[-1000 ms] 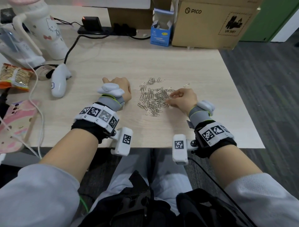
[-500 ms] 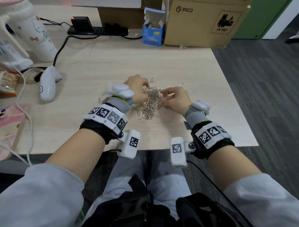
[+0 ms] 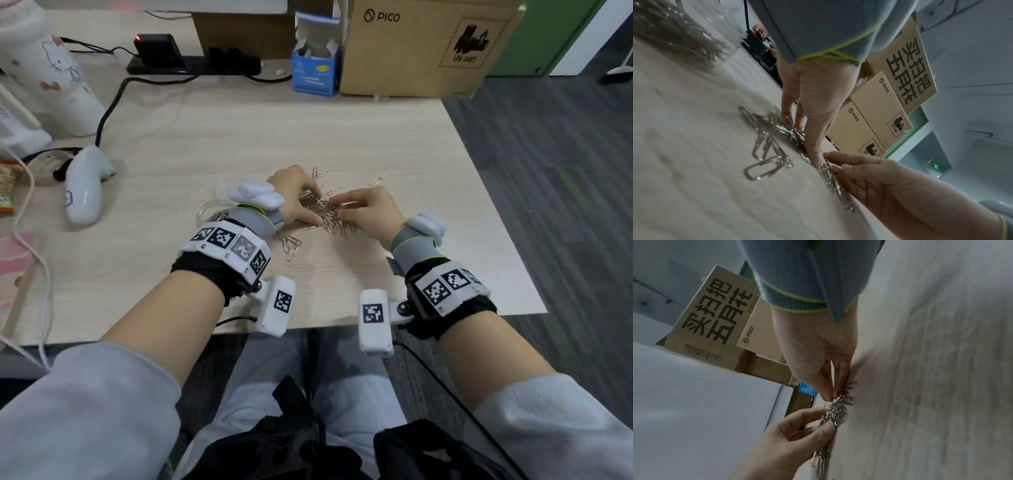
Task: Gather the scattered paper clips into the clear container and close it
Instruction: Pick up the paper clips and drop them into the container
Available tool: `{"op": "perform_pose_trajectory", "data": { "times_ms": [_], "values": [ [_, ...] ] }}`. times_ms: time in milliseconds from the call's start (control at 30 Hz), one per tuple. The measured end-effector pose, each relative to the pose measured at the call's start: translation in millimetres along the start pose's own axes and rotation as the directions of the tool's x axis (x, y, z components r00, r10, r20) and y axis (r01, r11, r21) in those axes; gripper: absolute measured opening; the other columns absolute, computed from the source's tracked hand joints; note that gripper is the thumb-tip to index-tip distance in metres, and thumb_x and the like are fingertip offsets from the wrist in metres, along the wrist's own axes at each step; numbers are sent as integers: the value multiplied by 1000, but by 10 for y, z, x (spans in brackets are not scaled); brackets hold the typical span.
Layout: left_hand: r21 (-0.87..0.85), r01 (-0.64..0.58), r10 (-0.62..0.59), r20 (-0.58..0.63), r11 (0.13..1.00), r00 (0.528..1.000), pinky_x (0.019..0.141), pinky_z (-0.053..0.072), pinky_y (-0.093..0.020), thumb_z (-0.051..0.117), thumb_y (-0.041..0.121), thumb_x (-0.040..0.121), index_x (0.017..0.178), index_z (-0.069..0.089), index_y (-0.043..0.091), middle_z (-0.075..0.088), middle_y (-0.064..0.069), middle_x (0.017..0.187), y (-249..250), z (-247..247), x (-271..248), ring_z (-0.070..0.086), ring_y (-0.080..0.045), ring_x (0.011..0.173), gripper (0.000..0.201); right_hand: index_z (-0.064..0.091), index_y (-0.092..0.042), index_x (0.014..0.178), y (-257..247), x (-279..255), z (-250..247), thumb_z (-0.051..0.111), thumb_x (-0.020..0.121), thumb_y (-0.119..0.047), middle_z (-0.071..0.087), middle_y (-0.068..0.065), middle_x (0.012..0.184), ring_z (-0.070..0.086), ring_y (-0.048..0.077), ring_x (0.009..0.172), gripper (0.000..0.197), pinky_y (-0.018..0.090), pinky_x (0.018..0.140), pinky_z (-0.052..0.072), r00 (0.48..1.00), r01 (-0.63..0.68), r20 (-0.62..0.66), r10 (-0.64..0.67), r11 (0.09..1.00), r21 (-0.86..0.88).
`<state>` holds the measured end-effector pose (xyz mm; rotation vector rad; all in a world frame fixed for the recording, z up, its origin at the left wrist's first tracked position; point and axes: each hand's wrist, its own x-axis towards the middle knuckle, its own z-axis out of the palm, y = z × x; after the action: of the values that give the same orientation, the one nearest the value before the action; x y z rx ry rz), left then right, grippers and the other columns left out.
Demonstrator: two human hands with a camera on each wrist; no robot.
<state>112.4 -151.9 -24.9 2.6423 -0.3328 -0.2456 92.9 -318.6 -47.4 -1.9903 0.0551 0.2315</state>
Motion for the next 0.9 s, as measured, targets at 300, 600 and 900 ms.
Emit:
{"op": "perform_pose_trajectory", "data": {
  "times_ms": [300,600,900],
  "values": [
    [-112,28,-43,-133,993,990,72,36,-20,78,24,70,93,73,17,70,-6,98,19,77,42,55,-14,80,24,63,9,108,-12,-99,-54,45,85,14,63,19,101,65,14,78,29,19,83,53,995,-100,16,102,901,423],
    [-204,42,-75,-153,978,985,59,42,-17,75,14,72,85,73,10,62,-4,74,-50,27,82,57,-15,72,14,60,5,92,-63,-155,-119,37,91,9,65,17,90,67,23,79,24,24,80,55,979,-181,63,192,700,691],
    [-385,-183,171,-64,905,983,66,47,-23,77,18,67,78,71,17,65,0,62,297,-143,74,55,-4,60,12,57,1,86,-171,-132,-119,39,97,-12,71,12,67,71,22,63,25,27,65,60,955,-278,181,234,501,819]
  ]
}}
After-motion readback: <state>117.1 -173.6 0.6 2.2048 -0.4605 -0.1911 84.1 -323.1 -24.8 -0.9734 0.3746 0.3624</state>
